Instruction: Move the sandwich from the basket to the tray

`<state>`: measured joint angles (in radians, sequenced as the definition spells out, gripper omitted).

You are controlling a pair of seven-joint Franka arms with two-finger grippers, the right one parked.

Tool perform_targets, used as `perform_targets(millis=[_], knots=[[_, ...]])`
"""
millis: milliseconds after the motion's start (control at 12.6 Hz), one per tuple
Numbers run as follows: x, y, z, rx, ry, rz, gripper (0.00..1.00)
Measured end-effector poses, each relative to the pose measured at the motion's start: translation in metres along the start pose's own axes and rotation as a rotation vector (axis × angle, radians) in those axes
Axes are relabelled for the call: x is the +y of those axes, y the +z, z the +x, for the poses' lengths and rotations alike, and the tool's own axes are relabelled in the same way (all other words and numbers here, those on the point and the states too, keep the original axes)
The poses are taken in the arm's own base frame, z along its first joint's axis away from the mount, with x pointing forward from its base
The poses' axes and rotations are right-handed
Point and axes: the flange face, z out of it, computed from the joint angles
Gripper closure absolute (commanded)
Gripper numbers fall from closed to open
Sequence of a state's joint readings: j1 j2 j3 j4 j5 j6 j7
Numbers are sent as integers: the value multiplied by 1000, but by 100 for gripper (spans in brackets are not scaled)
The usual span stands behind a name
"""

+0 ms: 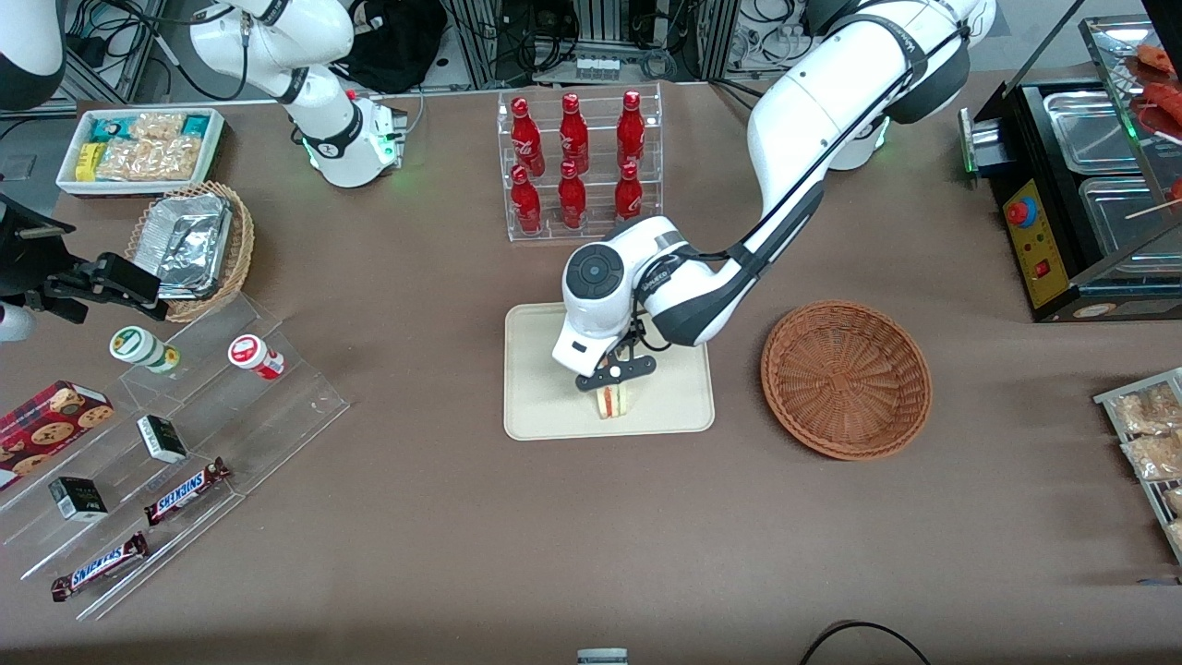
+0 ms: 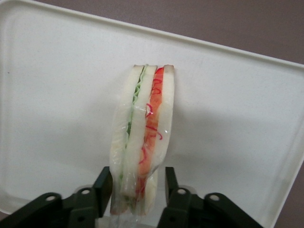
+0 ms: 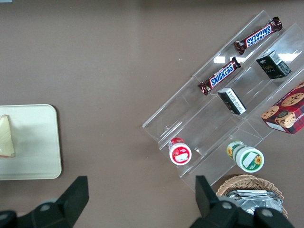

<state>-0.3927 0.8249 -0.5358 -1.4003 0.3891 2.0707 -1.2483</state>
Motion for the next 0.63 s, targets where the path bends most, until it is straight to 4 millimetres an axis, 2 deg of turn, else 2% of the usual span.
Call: perform_targets(millis=[79, 238, 476, 635], knots=[[2, -9, 1, 9, -1, -14, 0], [3, -46, 4, 46, -4, -36, 0], [-14, -109, 7, 95, 47, 6, 0], [-28, -133, 10, 108, 59, 44, 0]])
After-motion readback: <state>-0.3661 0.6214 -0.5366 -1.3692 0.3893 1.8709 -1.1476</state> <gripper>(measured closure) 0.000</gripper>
